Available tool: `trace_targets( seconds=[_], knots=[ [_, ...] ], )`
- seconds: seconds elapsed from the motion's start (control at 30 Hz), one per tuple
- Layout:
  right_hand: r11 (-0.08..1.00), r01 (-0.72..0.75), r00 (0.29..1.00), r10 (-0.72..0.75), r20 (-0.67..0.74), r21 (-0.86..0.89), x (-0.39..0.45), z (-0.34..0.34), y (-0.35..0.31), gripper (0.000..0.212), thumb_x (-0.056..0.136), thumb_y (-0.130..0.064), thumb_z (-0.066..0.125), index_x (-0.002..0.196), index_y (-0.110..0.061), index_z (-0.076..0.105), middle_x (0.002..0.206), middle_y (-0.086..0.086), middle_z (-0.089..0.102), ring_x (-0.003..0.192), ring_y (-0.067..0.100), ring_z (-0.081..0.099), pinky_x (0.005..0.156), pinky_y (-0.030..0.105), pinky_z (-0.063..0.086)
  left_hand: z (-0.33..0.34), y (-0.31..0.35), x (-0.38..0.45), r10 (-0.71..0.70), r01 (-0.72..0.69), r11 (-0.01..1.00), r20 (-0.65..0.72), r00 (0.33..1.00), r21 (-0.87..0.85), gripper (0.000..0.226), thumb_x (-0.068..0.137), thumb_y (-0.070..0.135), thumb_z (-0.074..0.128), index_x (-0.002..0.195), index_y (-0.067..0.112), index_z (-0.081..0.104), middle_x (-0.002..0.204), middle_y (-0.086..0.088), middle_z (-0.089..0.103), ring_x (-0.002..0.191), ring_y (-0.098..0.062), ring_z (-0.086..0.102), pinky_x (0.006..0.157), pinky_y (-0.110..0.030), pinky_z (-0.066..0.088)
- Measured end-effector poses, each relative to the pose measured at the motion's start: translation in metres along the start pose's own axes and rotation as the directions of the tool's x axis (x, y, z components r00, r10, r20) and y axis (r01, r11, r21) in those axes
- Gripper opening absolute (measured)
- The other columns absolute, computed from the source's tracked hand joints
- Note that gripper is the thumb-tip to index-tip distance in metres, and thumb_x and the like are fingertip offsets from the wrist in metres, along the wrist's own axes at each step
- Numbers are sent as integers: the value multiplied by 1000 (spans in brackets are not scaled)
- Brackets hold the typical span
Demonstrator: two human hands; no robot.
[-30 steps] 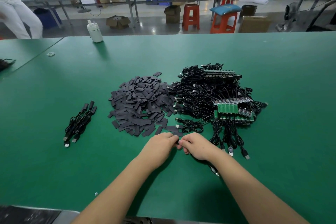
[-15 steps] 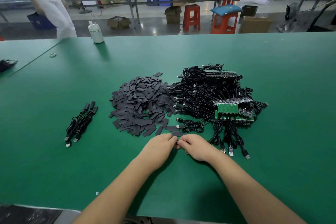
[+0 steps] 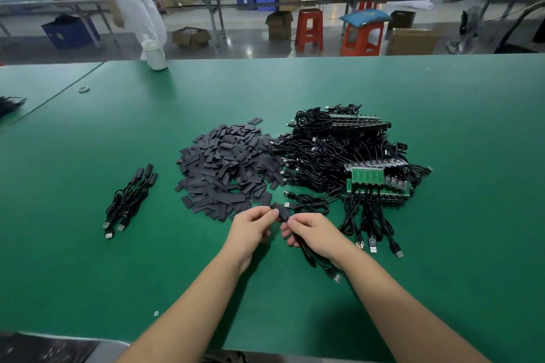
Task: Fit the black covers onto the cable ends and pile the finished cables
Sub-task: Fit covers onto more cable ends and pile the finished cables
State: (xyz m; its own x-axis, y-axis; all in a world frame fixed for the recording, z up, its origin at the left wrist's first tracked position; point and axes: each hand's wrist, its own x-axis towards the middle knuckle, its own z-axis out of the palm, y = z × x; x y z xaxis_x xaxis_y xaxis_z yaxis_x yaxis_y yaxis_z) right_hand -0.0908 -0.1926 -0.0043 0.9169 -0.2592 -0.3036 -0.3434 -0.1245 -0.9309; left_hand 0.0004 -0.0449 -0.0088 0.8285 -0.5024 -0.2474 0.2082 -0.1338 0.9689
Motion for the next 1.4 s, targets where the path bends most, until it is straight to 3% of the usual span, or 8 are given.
trace_targets(
  seconds=[0.13, 0.37, 0.53, 0.73, 0.93, 1.03, 1.2, 1.4],
  knots=[
    [996, 27, 999, -26, -23, 80, 2, 7, -3, 20, 102, -14, 54, 96, -11, 73, 89, 6, 74, 74, 15, 67, 75, 33, 58, 2, 2, -1, 26, -25, 999, -27, 999, 37, 16, 90, 28, 69, 81, 17, 74, 61, 2, 53, 54, -12, 40, 50, -22, 33],
    [888, 122, 954, -228, -195, -443, 7, 19, -5, 23, 94, -38, 62, 78, -24, 71, 56, -9, 56, 54, 8, 45, 56, 32, 38, 4, 10, -8, 120, -96, 964, -81, 989, 249, 31, 85, 35, 74, 64, 14, 63, 50, 11, 40, 47, -7, 29, 44, -18, 24],
    [960, 155, 951, -208, -229, -231, 9, 24, -1, 36, 92, -39, 66, 126, -27, 64, 113, -13, 66, 104, 2, 62, 93, 24, 52, -18, 24, -10, 44, -32, 994, -113, 993, 105, 31, 92, 25, 68, 81, -3, 63, 75, -9, 73, 63, -15, 56, 60, -28, 39],
    [912, 92, 926, -226, -303, -399, 10, 13, 25, 29, 100, -34, 56, 124, -21, 62, 107, -11, 59, 91, 0, 58, 79, 14, 45, -105, 28, 0, 31, 33, 970, -260, 965, 240, 23, 94, 25, 65, 85, 4, 69, 78, -6, 75, 69, -15, 63, 67, -30, 51],
    [776, 154, 888, -380, -258, -612, 12, 24, 40, 28, 101, -30, 53, 124, -18, 63, 118, -11, 54, 114, 5, 48, 98, 21, 40, -193, 30, 44, 204, 234, 596, -427, 881, 768, 27, 98, 29, 57, 115, 13, 71, 98, -3, 75, 93, -23, 66, 80, -34, 50],
    [751, 133, 883, -387, -267, -647, 14, 28, 42, 27, 101, -33, 51, 123, -21, 61, 115, -14, 49, 113, 2, 42, 94, 20, 38, -215, 34, 79, 192, 313, 476, -445, 875, 822, 29, 99, 21, 55, 121, 8, 67, 117, -16, 69, 105, -34, 62, 88, -38, 48],
    [740, 116, 879, -387, -278, -663, 17, 29, 45, 26, 99, -37, 53, 120, -23, 61, 112, -17, 46, 112, 0, 41, 88, 19, 37, -234, 45, 122, 192, 339, 348, -420, 887, 874, 25, 95, 10, 55, 116, 10, 67, 106, -19, 67, 95, -36, 60, 75, -37, 49],
    [729, 102, 890, -372, -266, -677, 19, 29, 47, 28, 99, -39, 52, 122, -24, 59, 113, -17, 44, 111, 1, 41, 87, 22, 42, -236, 42, 136, 245, 414, 217, -460, 853, 884, 22, 94, 19, 60, 114, 11, 64, 109, -14, 66, 111, -35, 53, 79, -40, 50]
  ],
)
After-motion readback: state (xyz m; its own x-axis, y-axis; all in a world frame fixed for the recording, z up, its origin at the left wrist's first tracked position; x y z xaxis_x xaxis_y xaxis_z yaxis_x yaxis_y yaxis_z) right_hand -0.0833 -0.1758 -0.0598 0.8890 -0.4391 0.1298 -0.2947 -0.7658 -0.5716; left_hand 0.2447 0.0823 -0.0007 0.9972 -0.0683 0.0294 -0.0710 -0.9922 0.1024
